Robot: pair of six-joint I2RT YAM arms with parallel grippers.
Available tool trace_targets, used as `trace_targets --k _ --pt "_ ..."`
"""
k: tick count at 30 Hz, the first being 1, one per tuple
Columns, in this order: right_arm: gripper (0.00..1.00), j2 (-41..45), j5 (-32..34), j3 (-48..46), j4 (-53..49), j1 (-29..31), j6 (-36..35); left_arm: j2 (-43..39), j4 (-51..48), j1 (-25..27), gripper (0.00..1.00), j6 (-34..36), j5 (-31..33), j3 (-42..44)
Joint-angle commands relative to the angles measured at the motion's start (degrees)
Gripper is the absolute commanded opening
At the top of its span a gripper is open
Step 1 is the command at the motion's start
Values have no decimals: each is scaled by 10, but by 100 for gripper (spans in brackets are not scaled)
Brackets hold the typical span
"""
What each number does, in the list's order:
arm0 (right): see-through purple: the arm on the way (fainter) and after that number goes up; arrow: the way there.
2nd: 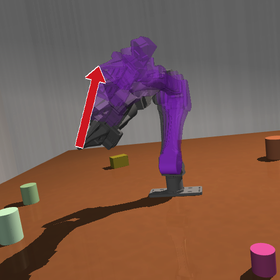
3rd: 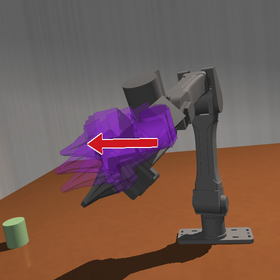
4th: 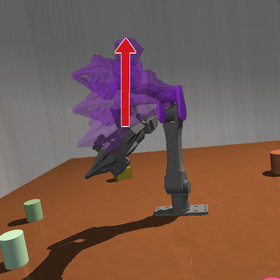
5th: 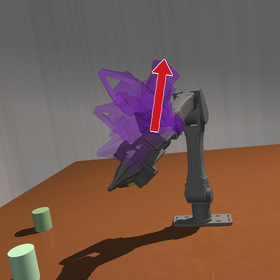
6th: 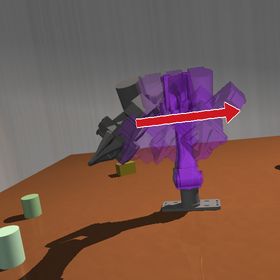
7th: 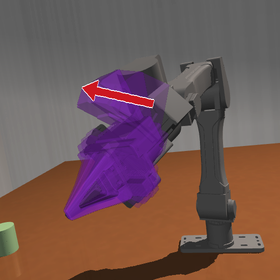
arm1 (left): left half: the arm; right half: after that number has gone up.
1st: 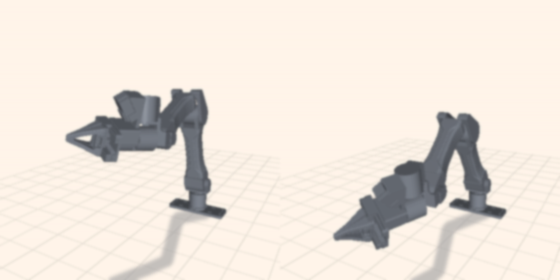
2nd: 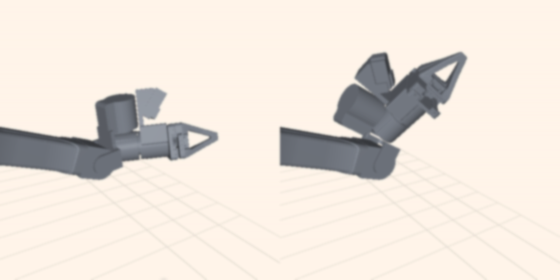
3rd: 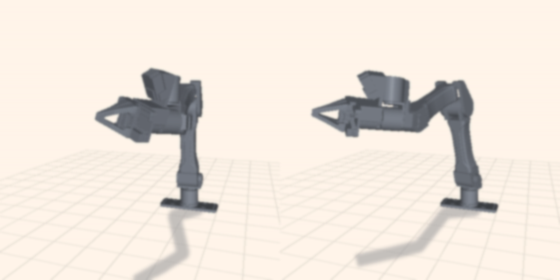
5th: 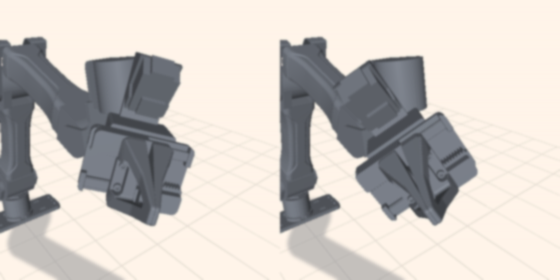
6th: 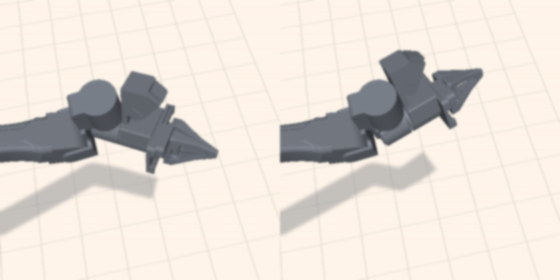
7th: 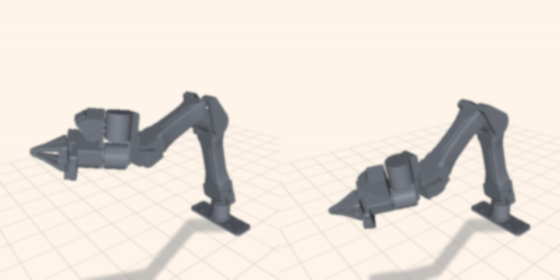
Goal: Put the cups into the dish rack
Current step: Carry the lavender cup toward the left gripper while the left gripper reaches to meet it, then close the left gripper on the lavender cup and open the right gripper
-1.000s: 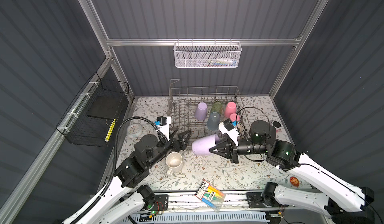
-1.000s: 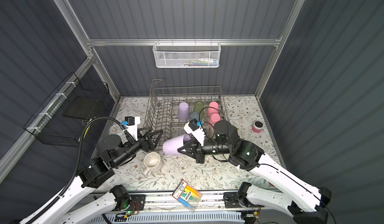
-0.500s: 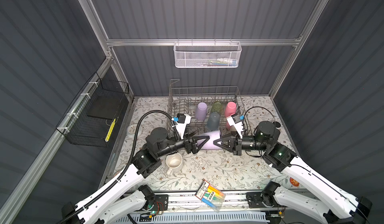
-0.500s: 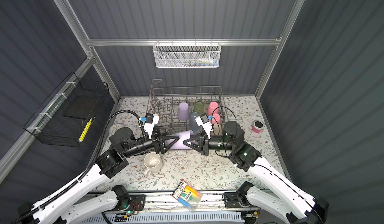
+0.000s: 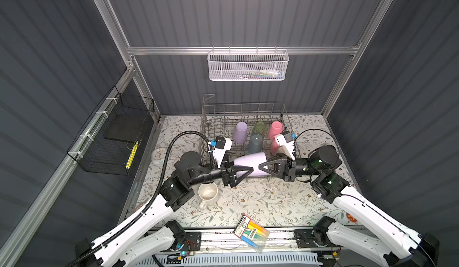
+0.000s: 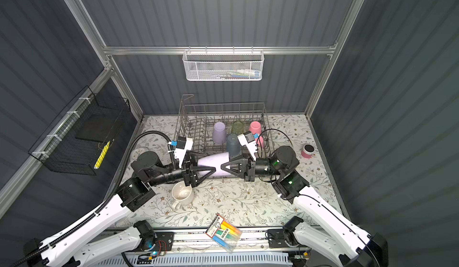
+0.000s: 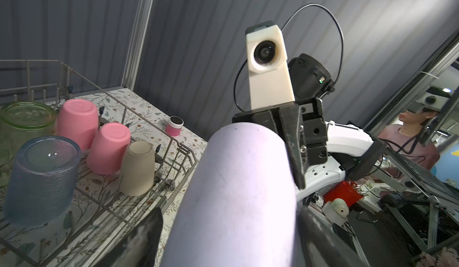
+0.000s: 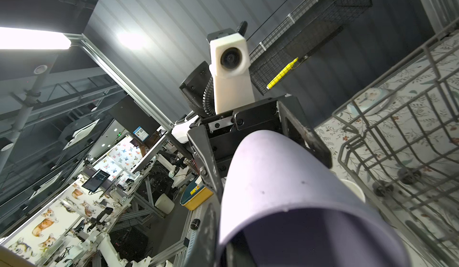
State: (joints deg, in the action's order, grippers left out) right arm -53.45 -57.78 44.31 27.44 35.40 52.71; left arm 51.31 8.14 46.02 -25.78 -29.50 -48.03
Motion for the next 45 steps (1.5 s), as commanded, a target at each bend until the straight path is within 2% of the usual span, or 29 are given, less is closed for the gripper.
trace_targets --k 1,9,15,28,31,39,45 --pt "7 -8 -33 -9 98 -1 49 7 21 -3 80 -1 -36 -8" --pt "7 -13 -28 -15 115 -2 57 14 28 -3 71 -7 -52 -12" --pt "7 -10 -25 -19 121 -5 60 12 31 -3 74 -10 -53 -8" --pt "9 -31 -25 -20 159 -6 86 21 40 -3 71 -16 -75 -8" --pt "10 -35 -26 -19 159 -6 86 25 41 -3 65 -16 -82 -12" --pt "26 -34 -24 -19 134 -17 72 34 47 -3 30 -18 -83 -18" --pt "37 -8 -21 -18 59 -43 28 25 38 -3 25 -12 -55 -19"
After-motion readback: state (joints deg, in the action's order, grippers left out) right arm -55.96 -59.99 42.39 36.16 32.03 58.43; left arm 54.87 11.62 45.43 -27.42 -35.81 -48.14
